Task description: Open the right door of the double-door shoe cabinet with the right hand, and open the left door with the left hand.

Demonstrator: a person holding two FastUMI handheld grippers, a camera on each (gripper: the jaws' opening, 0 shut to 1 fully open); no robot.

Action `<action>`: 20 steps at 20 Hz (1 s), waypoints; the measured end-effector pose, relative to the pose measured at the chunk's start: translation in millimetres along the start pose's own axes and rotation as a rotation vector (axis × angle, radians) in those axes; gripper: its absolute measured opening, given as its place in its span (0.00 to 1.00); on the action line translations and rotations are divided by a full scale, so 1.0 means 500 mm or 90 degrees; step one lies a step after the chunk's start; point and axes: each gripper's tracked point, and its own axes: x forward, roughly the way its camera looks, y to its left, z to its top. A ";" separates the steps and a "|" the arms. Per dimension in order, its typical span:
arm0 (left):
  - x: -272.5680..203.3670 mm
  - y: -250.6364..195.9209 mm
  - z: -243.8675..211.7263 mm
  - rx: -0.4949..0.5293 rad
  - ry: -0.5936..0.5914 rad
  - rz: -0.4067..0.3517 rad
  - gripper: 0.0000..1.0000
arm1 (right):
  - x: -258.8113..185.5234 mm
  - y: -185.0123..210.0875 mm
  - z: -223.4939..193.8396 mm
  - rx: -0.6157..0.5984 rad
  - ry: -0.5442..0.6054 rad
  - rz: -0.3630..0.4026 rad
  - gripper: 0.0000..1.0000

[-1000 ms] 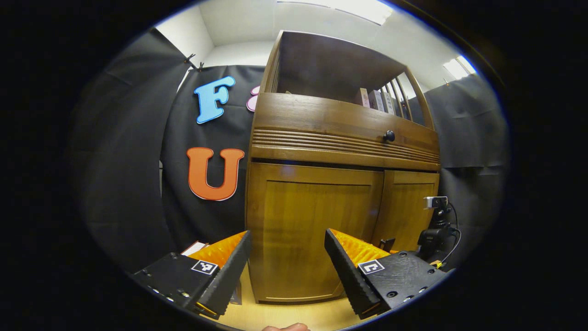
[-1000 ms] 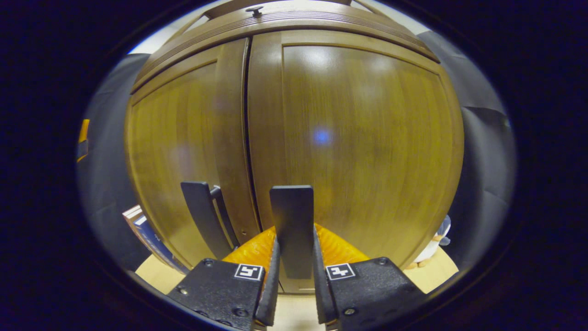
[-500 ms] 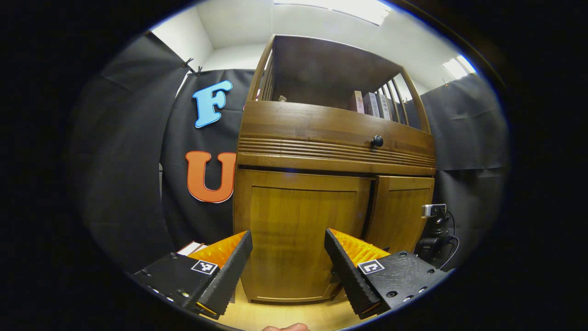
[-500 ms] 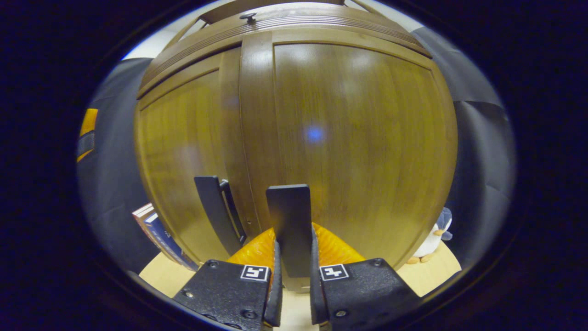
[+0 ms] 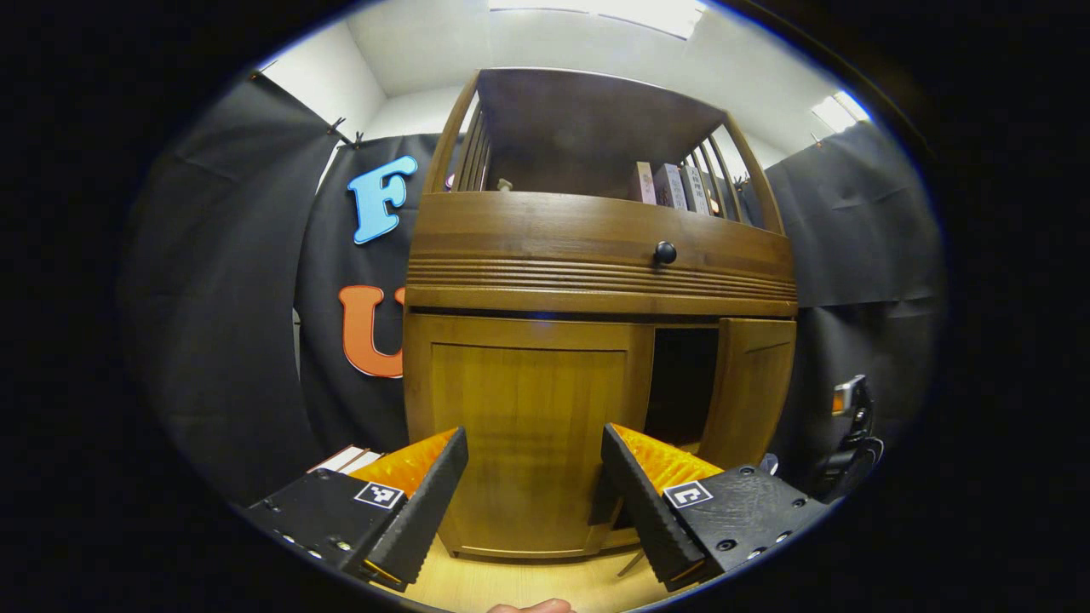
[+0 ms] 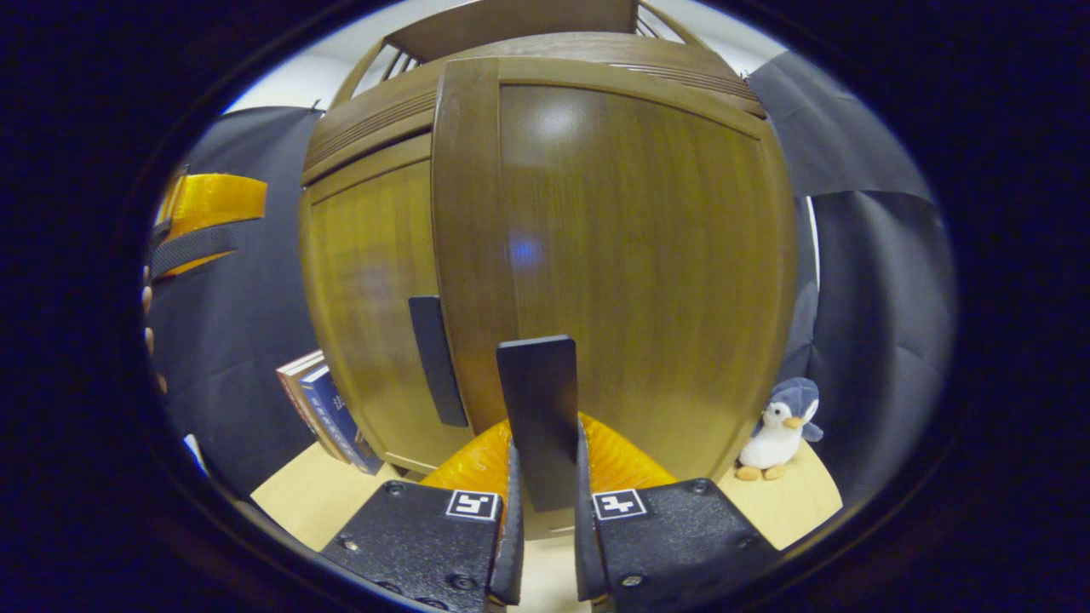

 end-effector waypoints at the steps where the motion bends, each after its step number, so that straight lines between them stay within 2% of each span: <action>1: 0.003 -0.009 0.000 -0.003 0.002 -0.001 0.95 | -0.014 -0.004 -0.004 0.001 0.000 0.004 0.28; 2: 0.007 -0.018 0.003 -0.005 0.001 -0.002 0.98 | -0.026 -0.011 -0.005 0.001 -0.001 0.008 0.28; 3: 0.010 -0.025 0.003 -0.004 0.000 0.001 0.95 | -0.037 -0.015 -0.008 0.001 -0.002 0.011 0.28; 12: 0.047 -0.076 -0.018 0.007 0.003 -0.006 0.95 | -0.117 -0.068 -0.028 0.003 -0.005 0.018 0.27; 20: 0.088 -0.111 -0.045 0.012 0.010 -0.013 0.95 | -0.200 -0.151 -0.043 0.002 -0.014 -0.008 0.27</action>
